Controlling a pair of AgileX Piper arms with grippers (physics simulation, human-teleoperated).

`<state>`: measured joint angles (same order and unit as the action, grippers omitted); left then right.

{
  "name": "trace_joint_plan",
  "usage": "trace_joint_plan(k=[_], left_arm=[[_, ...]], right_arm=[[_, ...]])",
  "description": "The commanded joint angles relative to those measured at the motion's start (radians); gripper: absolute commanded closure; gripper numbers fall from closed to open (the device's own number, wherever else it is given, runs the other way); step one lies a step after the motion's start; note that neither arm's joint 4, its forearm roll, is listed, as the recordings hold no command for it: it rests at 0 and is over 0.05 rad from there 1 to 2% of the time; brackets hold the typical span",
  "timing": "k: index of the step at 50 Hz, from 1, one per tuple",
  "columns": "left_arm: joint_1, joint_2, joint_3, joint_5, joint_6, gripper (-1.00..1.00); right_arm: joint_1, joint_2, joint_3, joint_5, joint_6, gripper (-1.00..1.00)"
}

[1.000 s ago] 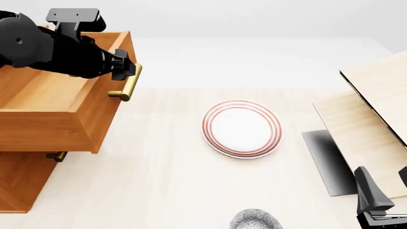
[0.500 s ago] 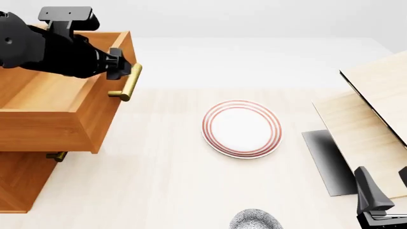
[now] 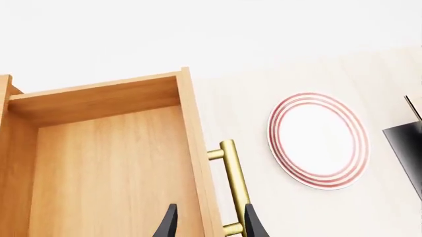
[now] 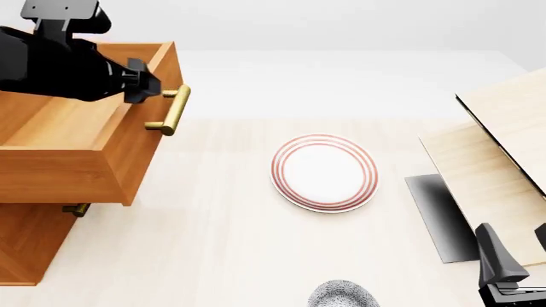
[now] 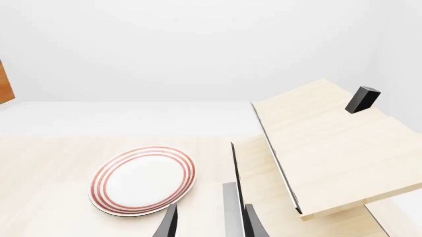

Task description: Open the top drawer of the cabinet and put the bowl in it.

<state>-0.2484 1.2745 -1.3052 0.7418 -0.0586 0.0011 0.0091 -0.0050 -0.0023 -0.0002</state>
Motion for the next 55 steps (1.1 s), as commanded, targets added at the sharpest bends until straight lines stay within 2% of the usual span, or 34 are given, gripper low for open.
trace_joint_plan(k=[1,26,30,38,43,55], left_arm=[[0.002,-0.038,-0.008,0.024,0.017,-1.0],[-0.085,-0.068,-0.062,0.066,0.096,-1.0],[-0.125,-0.064,-0.071,0.063,0.076,-1.0],[-0.142,-0.092,-0.037,0.059,0.09,-1.0],[-0.168,-0.109,0.005,0.044,0.1,-1.0],[-0.25,-0.135,0.034,0.012,0.1,-1.0]], right_arm=[[0.0,-0.002,0.001,0.0,0.0,-1.0],[0.0,-0.001,0.001,0.0,0.0,-1.0],[0.0,-0.001,0.001,0.0,0.0,-1.0],[0.0,-0.001,0.001,0.0,0.0,-1.0],[0.0,-0.001,0.001,0.0,0.0,-1.0],[0.0,-0.002,0.001,0.0,0.0,-1.0]])
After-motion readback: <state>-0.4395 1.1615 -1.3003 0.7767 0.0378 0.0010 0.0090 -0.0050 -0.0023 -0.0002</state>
